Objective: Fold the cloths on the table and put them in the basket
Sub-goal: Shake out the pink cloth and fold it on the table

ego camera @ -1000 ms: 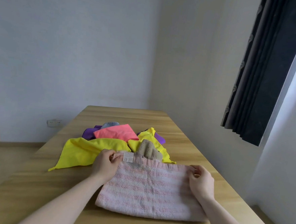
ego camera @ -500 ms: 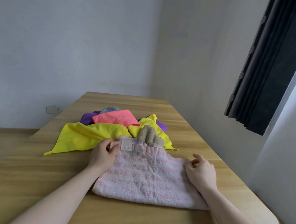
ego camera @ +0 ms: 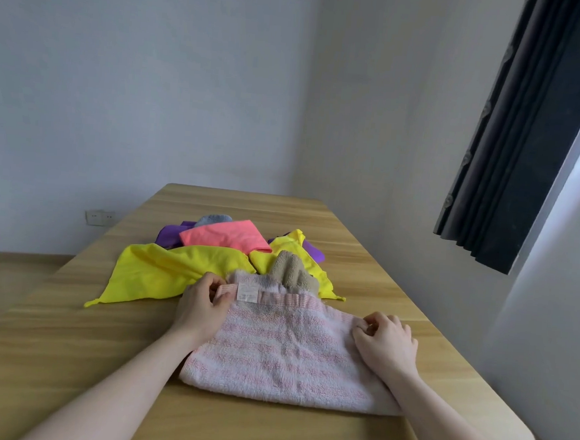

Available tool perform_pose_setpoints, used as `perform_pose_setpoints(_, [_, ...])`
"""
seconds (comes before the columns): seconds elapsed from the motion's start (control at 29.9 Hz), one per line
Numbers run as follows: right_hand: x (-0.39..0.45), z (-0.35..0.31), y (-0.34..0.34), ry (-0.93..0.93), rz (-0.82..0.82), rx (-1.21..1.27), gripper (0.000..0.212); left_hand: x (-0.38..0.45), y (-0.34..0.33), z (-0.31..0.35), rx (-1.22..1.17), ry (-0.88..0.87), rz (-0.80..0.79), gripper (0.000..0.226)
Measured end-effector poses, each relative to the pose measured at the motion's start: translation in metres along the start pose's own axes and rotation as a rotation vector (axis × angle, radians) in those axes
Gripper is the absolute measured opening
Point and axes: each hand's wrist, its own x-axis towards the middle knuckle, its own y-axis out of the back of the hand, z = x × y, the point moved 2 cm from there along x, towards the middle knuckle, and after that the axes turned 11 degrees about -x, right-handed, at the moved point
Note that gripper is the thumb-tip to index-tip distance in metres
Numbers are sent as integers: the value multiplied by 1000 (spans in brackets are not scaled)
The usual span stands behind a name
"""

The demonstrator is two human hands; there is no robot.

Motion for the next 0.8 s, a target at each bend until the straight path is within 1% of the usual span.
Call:
perform_pose_setpoints(0.2, [-2,0,4,58,1,147,5,-1,-2,4,90,3,-21,18])
perform_pose_setpoints(0.33, [-5,0,10,58,-9,220,22,-5,1,10,26,-3,43,26])
perform_pose_setpoints(0.43, [-6,-2,13,77,-35,204,31,-7,2,13,-41,-18,40,27])
perform_pose_setpoints(0.47, [-5,-2,12,78,-42,199,28,-8,2,14,-49,-15,32,30])
perform_pose_setpoints(0.57, [-2,1,10,50,-41,226,5,-8,4,13,-67,9,17,34])
perform_pose_setpoints(0.64, [-2,1,9,33,-41,302,26,-8,5,15,-69,12,12,26])
perform_pose_setpoints(0.67, [-1,2,10,20,-45,334,34,-9,5,17,-76,1,15,21])
perform_pose_setpoints(0.74, [-1,3,11,4,-53,383,38,-8,4,17,-107,-28,12,18])
perform_pose_setpoints(0.8, [1,5,11,3,-59,410,34,-9,3,18,-119,-21,6,20])
